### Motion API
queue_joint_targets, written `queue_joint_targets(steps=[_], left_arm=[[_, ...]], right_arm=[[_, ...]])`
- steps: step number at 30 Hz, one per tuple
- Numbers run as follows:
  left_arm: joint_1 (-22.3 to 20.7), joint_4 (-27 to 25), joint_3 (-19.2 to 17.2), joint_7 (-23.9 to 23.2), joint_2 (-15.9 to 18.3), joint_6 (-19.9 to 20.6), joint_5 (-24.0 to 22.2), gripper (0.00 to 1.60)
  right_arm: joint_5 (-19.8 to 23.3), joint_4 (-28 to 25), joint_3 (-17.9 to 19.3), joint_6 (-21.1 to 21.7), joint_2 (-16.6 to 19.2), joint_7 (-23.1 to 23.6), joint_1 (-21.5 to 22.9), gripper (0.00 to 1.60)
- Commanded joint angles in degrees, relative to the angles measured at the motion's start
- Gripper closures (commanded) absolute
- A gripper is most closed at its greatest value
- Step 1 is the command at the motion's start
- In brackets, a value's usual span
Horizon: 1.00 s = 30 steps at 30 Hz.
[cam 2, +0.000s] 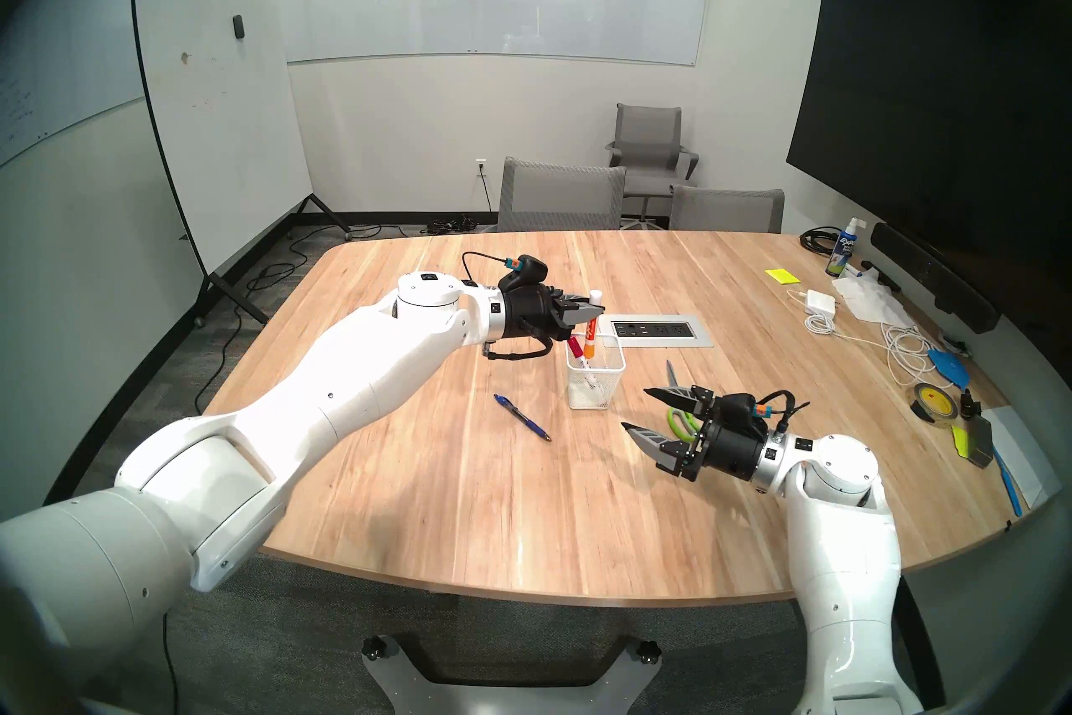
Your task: Place the pen, the marker, and the scissors into the pen holder
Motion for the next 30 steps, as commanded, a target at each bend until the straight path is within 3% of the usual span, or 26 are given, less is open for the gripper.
queue_joint_targets(steps=[1, 12, 30], left_arm=[[0.6, -2.3, -0.3, -0.3, 0.3, -0.6, -0.4, 1.6], [1.9, -0.5, -0.7, -0.7, 1.2, -1.1, -0.4, 1.6], [-0.4, 4.7, -0.3, -1.5, -1.2, -1.5, 0.1, 1.6]], right_arm=[[0.2, -1.0, 0.0, 0.2, 0.0, -0.1, 0.8, 0.0], [-0.2, -1.1, 0.3, 0.3, -0.3, 0.2, 0.9, 0.0], [-0.9, -1.0, 0.9, 0.3, -0.8, 0.7, 1.1, 0.0]])
